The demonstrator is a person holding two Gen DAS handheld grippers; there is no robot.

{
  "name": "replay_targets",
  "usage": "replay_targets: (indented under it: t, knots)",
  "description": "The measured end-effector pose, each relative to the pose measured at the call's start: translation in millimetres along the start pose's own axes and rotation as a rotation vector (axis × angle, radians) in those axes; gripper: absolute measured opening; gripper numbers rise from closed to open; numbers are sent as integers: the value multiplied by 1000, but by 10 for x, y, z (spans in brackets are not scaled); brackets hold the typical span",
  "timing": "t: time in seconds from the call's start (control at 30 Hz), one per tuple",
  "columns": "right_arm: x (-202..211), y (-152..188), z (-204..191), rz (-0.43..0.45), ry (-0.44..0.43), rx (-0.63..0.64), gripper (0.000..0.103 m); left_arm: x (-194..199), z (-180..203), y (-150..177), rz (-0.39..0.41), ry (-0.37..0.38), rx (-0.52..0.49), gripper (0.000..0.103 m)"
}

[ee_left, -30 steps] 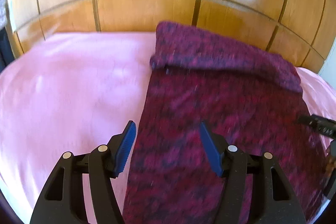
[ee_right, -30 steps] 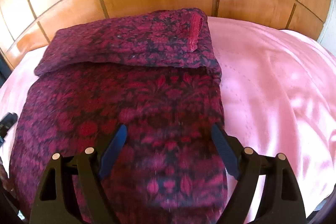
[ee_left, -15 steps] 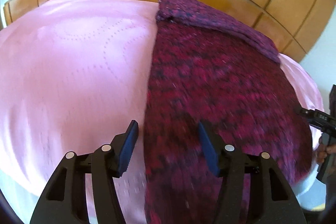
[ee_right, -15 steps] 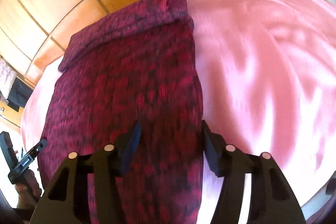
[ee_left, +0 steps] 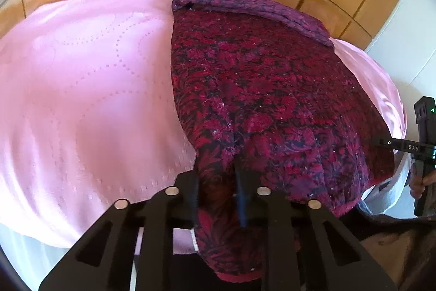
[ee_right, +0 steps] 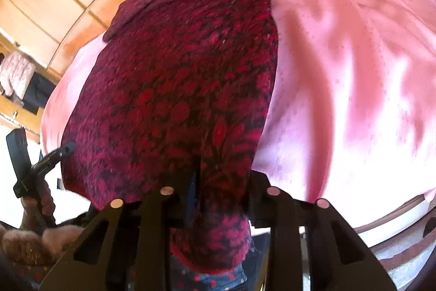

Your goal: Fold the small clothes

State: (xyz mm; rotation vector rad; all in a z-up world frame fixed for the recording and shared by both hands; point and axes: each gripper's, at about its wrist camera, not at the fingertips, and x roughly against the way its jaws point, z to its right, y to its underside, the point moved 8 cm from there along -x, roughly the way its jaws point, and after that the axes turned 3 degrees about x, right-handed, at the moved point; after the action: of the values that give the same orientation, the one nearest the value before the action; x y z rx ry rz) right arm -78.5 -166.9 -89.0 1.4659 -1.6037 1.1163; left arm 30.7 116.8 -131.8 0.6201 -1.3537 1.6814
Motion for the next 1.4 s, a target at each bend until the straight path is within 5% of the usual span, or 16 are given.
replay_targets:
  t: [0.43, 0.63, 0.9, 1.07, 1.17, 1.33, 1.4]
  knots:
    - [241, -830, -219, 215, -223, -85, 18, 211, -5, -755, 114, 272, 223, 15]
    - [-109, -1305, -61, 223, -178, -168, 17, -177, -77, -1261, 106, 270, 299, 14]
    - [-497, -1536, 208, 167, -131, -283, 17, -801, -308, -1719, -6, 290, 506, 17]
    - [-397, -1627, 211, 180, -241, -319, 40, -688, -419, -1822, 16, 374, 595, 41]
    - [-271, -1715, 278, 218, -317, -369, 61, -509, -696, -1874, 130, 256, 606, 63]
    - [16, -1779, 467, 332, -278, -393, 84, -280, -1002, -1743, 204, 217, 614, 68]
    - [139, -1702, 529, 347, -254, -372, 85, -229, -1018, -1566, 205, 222, 567, 72]
